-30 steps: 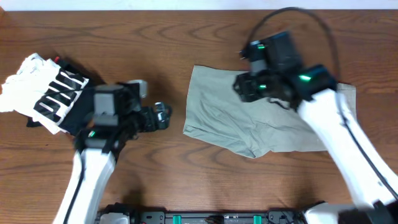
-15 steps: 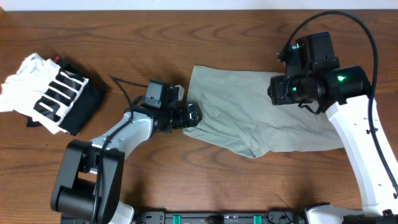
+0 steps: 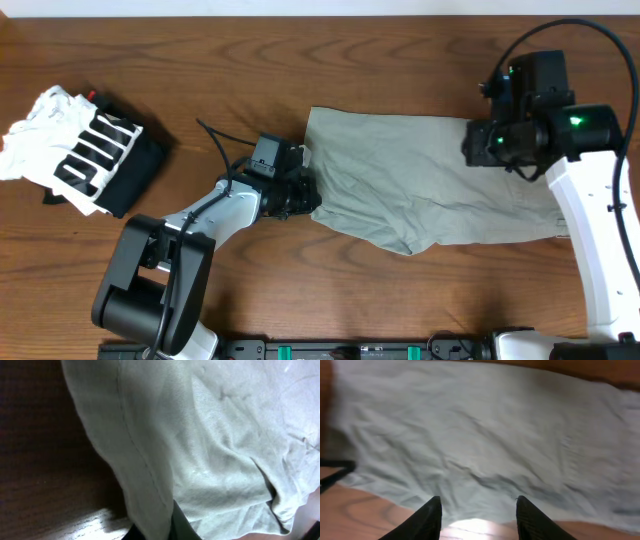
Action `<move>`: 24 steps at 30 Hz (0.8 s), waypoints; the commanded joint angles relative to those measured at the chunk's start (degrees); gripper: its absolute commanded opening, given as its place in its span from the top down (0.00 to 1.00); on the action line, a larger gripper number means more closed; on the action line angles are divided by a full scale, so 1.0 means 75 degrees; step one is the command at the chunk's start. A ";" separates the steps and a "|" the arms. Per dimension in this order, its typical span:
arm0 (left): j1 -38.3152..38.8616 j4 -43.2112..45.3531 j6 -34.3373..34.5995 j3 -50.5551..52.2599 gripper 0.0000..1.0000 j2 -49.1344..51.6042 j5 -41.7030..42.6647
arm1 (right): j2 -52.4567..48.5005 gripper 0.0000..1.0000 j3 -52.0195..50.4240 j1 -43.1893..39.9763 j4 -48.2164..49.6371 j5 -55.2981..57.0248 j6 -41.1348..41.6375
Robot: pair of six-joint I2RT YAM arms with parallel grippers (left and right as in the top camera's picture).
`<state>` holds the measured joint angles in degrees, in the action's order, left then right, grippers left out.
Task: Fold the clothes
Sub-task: 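Grasp the left end with the left gripper, pull right end rightward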
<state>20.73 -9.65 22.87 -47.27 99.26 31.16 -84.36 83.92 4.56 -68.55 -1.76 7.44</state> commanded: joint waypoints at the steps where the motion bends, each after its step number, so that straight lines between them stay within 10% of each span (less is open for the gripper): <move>1: -0.0335 -0.0154 -0.0119 0.0026 0.94 0.0006 -0.0096 | -0.0012 0.53 -0.0052 -0.0434 -0.0207 0.0796 0.0239; 9: -0.1725 -0.1011 -0.0385 0.0026 0.94 -0.0385 -0.0294 | -0.0012 0.36 -0.0676 -0.1918 -0.0280 0.0146 0.0568; 24: -0.1891 -0.1311 -0.0647 0.0026 0.94 -0.0402 -0.0297 | -0.0012 0.38 -0.3975 -0.4374 0.1052 -0.1122 0.0784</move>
<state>6.52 -19.20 19.22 -47.27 97.19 29.58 -84.38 56.23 -24.56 -61.71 -7.40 11.70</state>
